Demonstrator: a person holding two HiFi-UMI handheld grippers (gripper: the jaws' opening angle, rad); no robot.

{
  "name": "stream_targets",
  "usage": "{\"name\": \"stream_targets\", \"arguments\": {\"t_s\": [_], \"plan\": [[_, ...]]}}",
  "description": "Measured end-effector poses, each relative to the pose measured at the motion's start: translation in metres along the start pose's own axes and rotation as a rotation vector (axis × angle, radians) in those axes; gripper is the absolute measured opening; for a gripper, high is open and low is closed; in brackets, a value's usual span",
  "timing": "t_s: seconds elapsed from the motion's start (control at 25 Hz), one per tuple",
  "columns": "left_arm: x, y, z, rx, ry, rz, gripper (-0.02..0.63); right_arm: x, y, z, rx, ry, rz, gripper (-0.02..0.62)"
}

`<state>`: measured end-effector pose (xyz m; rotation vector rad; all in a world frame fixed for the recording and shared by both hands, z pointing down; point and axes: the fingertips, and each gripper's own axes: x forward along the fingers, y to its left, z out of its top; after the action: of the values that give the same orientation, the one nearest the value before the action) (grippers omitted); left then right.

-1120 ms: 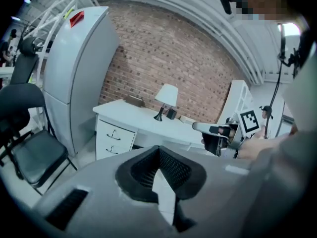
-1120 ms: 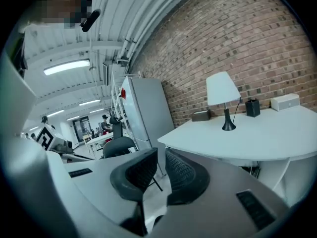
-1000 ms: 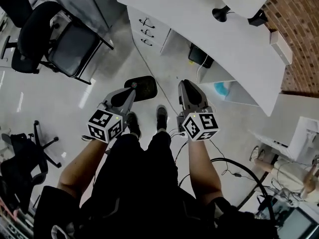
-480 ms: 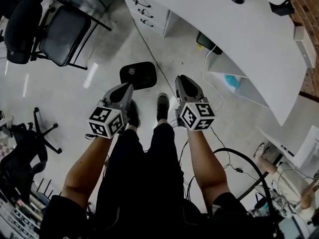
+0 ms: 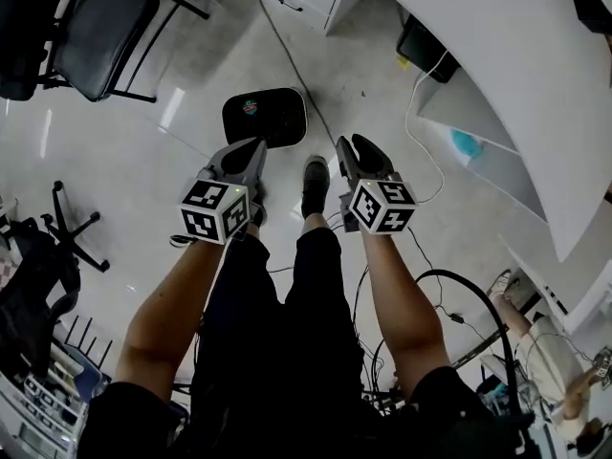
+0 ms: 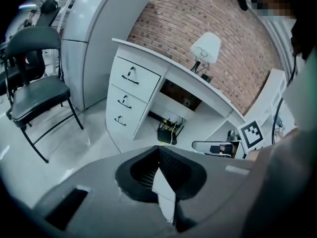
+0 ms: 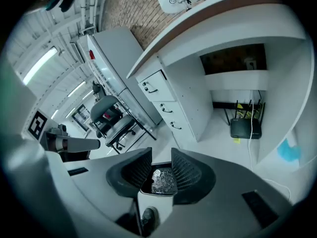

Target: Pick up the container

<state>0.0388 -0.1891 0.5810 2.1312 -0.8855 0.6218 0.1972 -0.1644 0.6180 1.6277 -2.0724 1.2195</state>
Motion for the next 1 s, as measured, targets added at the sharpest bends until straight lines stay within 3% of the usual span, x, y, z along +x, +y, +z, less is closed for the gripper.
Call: {"name": "stream_targets", "arguments": {"t_s": [0.4,0.6,1.0], "plan": [[0.069,0.027,-0.043,-0.059,0.023,-0.015,0.003,0.071,-0.057,-0.077,-0.045,0.127,-0.04,0.106],[0.099,0.047,-0.059,0.008,0.051,-0.004,0.003,0.095,-0.082,-0.113,-0.008,0.157,-0.056,0.11],[0.14,0.085,-0.094,0.004,0.086,0.018,0.003,0.148,-0.11,-0.166,0.013,0.192,-0.064,0.114]]}}
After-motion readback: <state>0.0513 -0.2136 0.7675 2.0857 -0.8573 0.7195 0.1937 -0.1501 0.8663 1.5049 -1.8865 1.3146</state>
